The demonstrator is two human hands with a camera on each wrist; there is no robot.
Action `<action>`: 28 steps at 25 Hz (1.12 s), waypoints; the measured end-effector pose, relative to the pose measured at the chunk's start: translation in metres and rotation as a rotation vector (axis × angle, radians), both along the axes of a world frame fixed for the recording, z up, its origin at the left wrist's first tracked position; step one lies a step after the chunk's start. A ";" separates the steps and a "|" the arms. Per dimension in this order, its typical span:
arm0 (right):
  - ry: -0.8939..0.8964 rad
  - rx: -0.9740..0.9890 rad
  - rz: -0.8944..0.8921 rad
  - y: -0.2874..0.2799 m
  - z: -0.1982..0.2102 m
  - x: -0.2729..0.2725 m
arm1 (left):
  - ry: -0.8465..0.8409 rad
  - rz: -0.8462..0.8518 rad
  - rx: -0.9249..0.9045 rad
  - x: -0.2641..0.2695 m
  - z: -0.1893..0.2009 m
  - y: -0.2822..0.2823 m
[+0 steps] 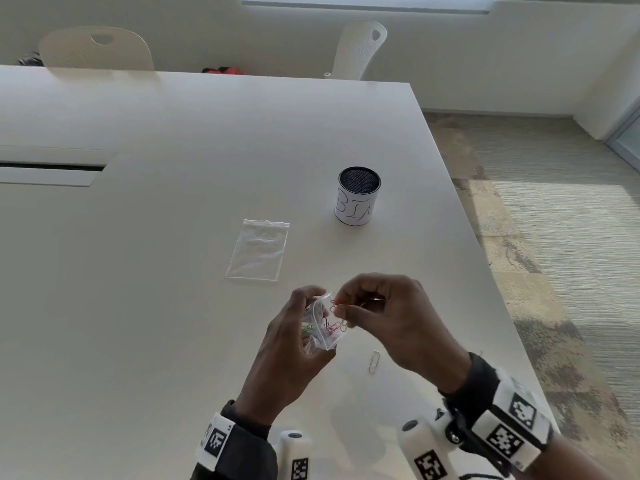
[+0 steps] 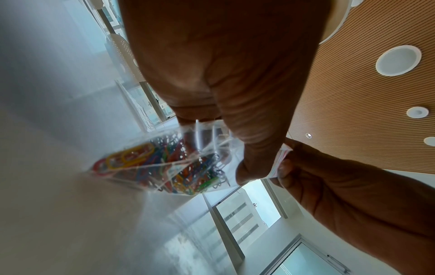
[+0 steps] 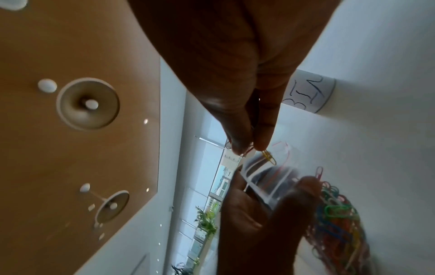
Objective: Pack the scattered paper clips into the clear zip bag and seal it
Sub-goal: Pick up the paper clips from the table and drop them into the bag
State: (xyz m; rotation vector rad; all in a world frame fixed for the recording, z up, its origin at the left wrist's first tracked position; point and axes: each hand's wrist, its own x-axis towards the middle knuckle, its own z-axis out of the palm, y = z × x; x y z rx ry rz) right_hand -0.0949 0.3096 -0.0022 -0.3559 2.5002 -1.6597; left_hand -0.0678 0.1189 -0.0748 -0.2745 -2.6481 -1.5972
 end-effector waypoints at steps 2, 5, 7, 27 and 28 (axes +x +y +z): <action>0.063 0.089 0.015 -0.005 -0.007 -0.002 | 0.007 0.007 0.001 0.000 0.000 0.000; 0.120 0.134 0.045 -0.003 -0.009 -0.002 | 0.013 0.015 -0.003 0.000 0.001 0.000; 0.115 0.109 0.036 0.003 -0.003 -0.001 | 0.018 0.015 -0.009 0.001 0.000 0.000; 0.152 0.834 0.488 0.057 -0.069 0.012 | -0.004 0.007 -0.014 0.002 -0.002 0.002; 0.150 0.847 0.487 0.055 -0.069 0.015 | -0.002 0.008 -0.014 0.001 -0.002 0.002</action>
